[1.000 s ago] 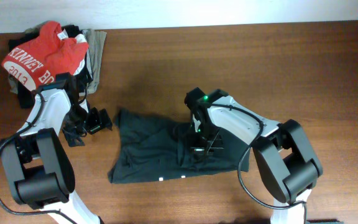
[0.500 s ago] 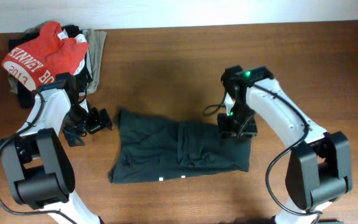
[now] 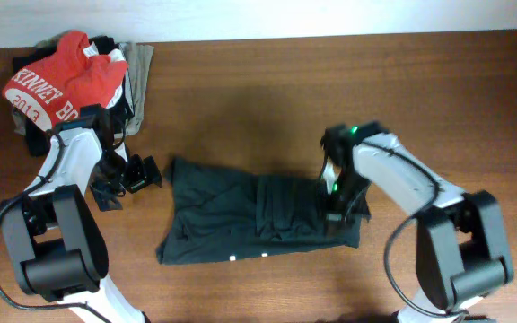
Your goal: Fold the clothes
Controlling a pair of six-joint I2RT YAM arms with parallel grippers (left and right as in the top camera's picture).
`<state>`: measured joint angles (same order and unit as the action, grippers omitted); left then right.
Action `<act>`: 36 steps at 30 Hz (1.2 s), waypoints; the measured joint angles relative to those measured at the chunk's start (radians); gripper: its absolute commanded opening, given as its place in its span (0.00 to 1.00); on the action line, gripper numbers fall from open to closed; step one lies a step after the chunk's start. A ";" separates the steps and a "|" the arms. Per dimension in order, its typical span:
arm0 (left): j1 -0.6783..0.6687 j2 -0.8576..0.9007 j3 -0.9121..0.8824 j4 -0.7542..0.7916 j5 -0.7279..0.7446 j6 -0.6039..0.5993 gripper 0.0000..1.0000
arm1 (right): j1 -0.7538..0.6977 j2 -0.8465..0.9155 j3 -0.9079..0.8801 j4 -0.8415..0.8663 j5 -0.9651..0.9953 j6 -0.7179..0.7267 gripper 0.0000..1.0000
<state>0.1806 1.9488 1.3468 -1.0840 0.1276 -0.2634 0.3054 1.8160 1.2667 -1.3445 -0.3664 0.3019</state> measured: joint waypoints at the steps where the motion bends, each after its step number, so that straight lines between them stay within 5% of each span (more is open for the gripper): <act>1: 0.000 0.000 0.000 0.000 0.000 0.000 0.99 | -0.019 -0.020 0.079 0.035 0.010 0.001 0.33; 8: 0.000 0.000 0.000 0.000 0.000 0.000 0.99 | 0.016 -0.011 0.093 0.177 0.025 0.010 0.22; 14: 0.000 0.000 0.000 0.000 0.000 0.000 0.99 | 0.189 0.053 -0.092 0.306 0.025 0.095 0.29; 17: 0.000 0.000 0.000 0.000 0.000 0.000 0.99 | 0.229 0.053 -0.158 0.344 0.024 0.145 0.04; 22: 0.000 0.000 0.000 -0.003 0.000 0.000 0.99 | 0.212 0.050 -0.113 0.158 0.037 0.165 0.04; 24: 0.000 0.000 0.000 -0.007 0.003 -0.003 0.99 | 0.161 0.015 -0.006 0.051 0.111 0.166 0.25; 25: 0.000 0.000 0.000 -0.006 0.003 -0.003 0.99 | 0.131 -0.008 0.050 0.004 0.158 0.166 0.67; 26: 0.000 0.000 0.000 -0.007 0.003 -0.003 0.99 | 0.100 -0.033 0.093 -0.019 0.193 0.160 0.97; 30: 0.000 0.000 0.000 -0.005 0.015 0.014 0.99 | -0.054 -0.069 0.157 -0.027 0.278 0.096 0.99; 36: -0.001 0.001 0.000 0.002 0.258 0.221 0.99 | -0.309 -0.069 0.156 -0.024 0.330 0.076 0.99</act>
<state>0.1795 1.9499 1.3468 -1.0817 0.3859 -0.0425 -0.0040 1.7473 1.4231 -1.3685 -0.0360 0.3775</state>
